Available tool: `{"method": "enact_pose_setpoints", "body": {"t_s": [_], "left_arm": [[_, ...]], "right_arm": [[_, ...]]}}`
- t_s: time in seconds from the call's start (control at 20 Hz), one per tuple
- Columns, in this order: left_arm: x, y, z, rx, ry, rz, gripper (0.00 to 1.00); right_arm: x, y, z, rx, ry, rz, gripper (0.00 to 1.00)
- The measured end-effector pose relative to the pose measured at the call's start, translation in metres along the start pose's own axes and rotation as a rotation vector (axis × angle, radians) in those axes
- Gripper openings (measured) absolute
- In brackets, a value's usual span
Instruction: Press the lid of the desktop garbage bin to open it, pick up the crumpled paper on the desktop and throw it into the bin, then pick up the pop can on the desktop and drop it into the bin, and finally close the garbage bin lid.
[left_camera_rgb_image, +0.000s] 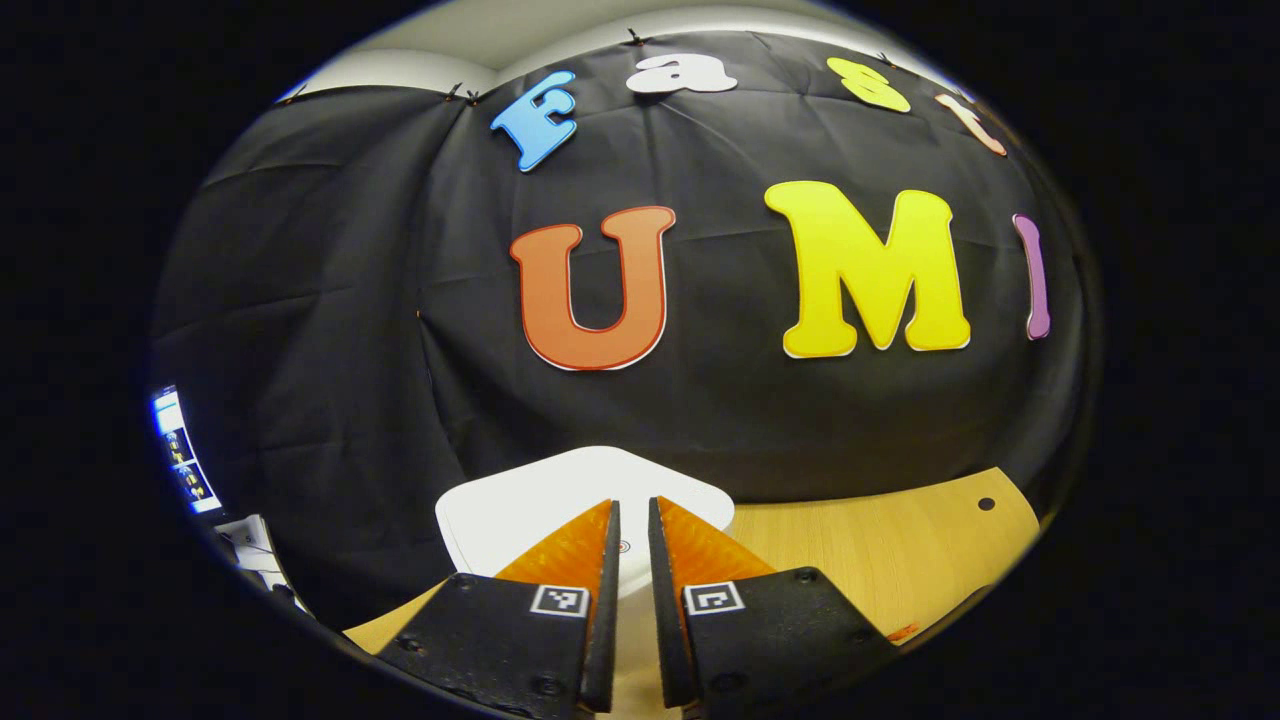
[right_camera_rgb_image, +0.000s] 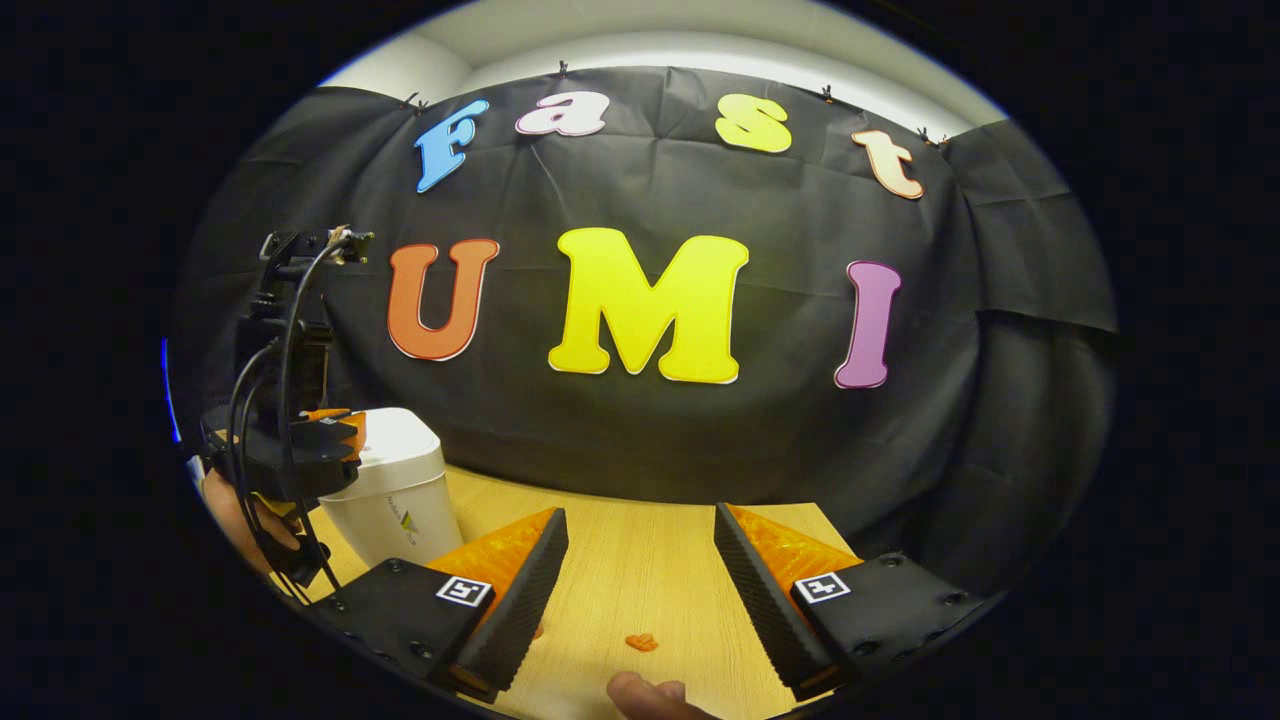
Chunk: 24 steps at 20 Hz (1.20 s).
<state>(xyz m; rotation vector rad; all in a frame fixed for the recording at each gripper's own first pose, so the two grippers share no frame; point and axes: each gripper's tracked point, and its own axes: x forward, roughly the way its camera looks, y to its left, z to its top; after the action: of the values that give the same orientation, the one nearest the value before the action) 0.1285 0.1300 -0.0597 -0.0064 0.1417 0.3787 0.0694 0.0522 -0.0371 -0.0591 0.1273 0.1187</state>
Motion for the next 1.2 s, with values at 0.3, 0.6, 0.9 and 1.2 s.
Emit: {"method": "enact_pose_setpoints", "body": {"t_s": [0.3, 0.6, 0.9, 1.2], "left_arm": [[0.012, -0.002, 0.000, -0.012, -0.007, -0.019, 0.06], [0.023, 0.004, -0.002, -0.038, 0.017, 0.021, 0.03], [0.024, 0.006, -0.026, -0.055, 0.118, 0.042, 0.03], [0.023, 0.008, -0.038, -0.063, 0.198, 0.051, 0.03]], "right_arm": [[0.006, -0.003, -0.004, -0.014, 0.011, -0.013, 0.94], [0.015, -0.002, -0.013, -0.008, 0.038, -0.021, 0.94], [0.018, 0.002, -0.018, -0.012, 0.051, -0.017, 0.94], [0.018, 0.004, -0.024, -0.007, 0.070, -0.013, 0.94]]}}
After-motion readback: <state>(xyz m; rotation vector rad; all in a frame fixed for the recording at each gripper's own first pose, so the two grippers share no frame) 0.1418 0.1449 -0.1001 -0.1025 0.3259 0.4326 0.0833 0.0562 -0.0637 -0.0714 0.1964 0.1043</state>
